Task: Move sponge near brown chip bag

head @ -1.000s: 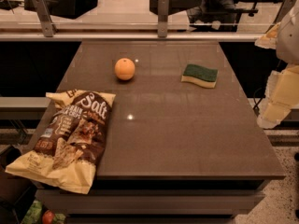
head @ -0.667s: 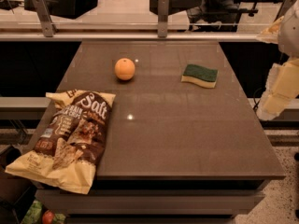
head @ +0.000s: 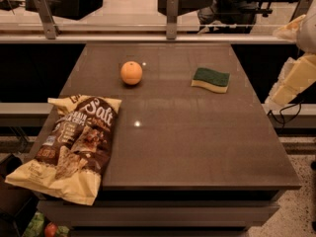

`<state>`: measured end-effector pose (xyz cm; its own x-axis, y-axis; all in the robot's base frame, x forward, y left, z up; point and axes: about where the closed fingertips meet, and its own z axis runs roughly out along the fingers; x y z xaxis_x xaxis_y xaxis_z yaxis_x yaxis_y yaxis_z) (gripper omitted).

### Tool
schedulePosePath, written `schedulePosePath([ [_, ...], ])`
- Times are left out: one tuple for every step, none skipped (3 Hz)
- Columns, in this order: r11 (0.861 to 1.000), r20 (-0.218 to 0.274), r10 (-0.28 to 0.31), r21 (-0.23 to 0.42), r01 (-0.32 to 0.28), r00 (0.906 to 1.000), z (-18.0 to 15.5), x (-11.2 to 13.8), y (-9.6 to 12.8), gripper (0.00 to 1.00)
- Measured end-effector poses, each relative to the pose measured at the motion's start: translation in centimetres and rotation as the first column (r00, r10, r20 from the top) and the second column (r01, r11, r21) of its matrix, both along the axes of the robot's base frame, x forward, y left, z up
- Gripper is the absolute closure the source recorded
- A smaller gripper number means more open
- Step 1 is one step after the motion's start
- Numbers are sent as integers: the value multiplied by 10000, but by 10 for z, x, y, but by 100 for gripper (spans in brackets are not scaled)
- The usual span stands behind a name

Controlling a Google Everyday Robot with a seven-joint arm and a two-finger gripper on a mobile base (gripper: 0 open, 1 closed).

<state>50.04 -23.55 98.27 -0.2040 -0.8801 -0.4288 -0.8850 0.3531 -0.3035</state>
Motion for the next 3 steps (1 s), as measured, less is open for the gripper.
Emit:
schedulePosePath([
  [9935, 218, -449, 1054, 423, 9988, -18, 17, -10, 0],
  [9735, 420, -932, 2135, 822, 9948, -43, 34, -20, 0],
  [9468, 697, -1201, 3082, 931, 9903, -59, 56, -28, 0],
])
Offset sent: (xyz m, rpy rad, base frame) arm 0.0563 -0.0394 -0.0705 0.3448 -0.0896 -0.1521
